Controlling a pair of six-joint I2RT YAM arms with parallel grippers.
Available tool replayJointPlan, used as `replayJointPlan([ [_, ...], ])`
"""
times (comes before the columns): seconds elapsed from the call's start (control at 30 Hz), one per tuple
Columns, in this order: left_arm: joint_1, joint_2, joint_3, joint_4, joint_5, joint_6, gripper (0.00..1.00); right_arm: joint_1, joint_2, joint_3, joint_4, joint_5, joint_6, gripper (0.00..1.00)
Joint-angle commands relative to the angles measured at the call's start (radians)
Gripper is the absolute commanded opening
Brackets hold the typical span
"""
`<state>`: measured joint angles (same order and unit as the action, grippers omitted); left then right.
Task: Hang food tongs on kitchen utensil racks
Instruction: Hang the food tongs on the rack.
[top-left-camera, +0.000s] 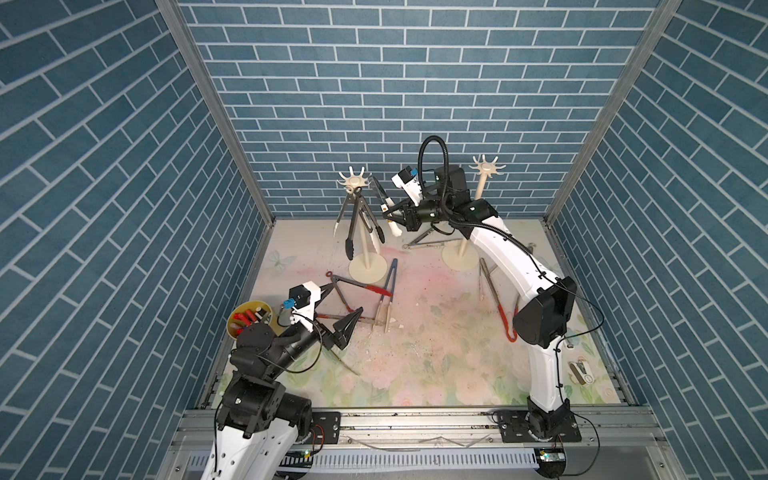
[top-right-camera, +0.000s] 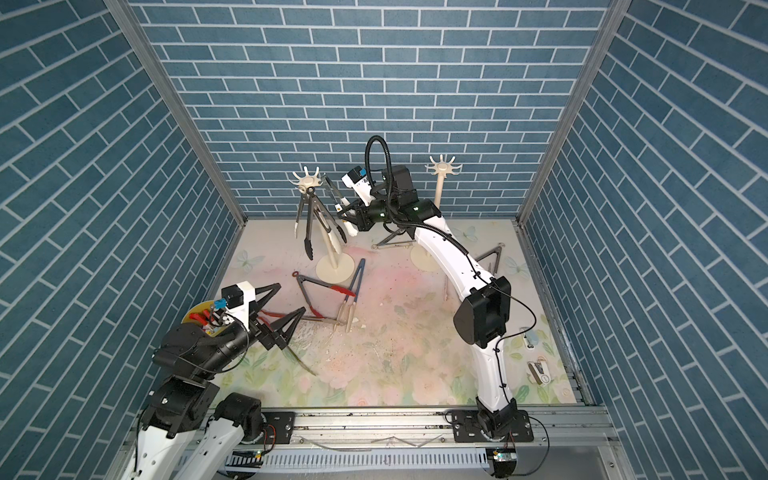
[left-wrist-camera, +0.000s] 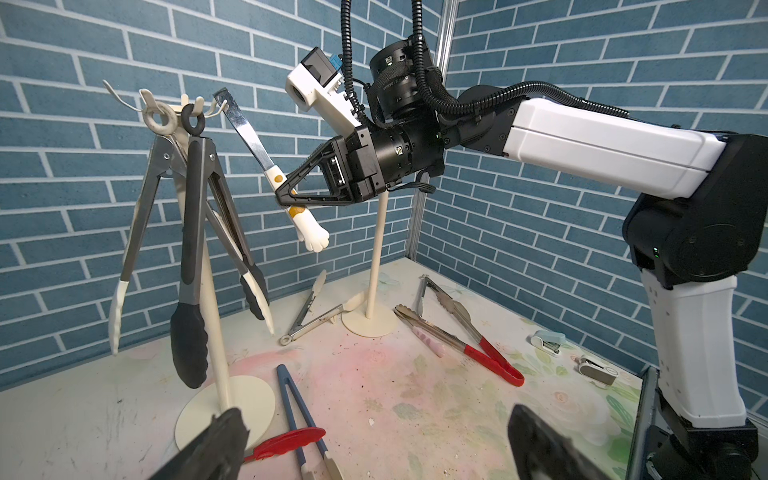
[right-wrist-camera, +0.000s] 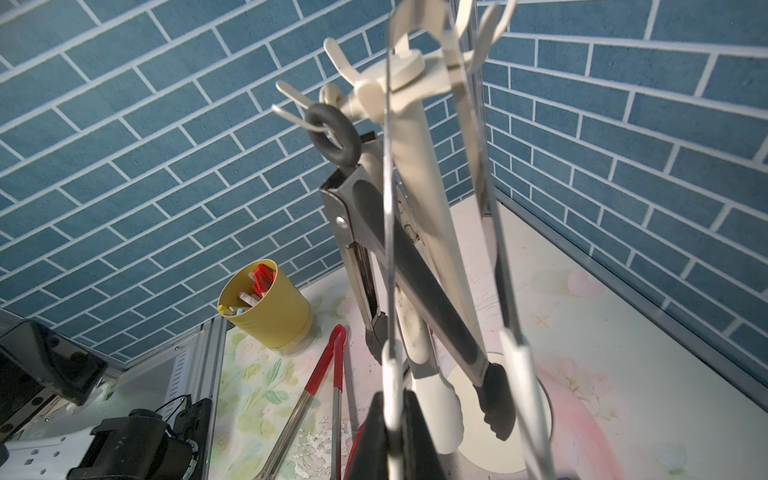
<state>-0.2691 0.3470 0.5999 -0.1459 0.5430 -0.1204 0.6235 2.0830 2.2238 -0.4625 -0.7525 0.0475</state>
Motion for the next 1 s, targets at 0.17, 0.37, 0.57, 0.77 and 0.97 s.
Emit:
replayJointPlan([
  [0.17, -0.008, 0.001, 0.000, -0.003, 0.000, 0.002, 0.99, 0.011, -0.063, -0.011, 0.045, -0.041, -0.035, 0.00],
  [0.37, -0.009, -0.003, 0.000, -0.003, 0.002, 0.002, 0.99, 0.021, -0.064, -0.010, 0.030, -0.051, -0.047, 0.00],
  [0.57, -0.009, -0.004, 0.001, -0.005, 0.000, 0.002, 0.99, 0.025, -0.052, -0.010, 0.012, -0.046, -0.051, 0.00],
  [0.77, -0.010, -0.005, 0.001, -0.008, -0.001, 0.003, 0.99, 0.024, -0.036, -0.015, 0.000, -0.042, -0.051, 0.00],
  [0.97, -0.012, -0.006, 0.001, -0.009, -0.003, 0.002, 0.99, 0.025, -0.019, -0.013, -0.012, -0.032, -0.053, 0.00],
])
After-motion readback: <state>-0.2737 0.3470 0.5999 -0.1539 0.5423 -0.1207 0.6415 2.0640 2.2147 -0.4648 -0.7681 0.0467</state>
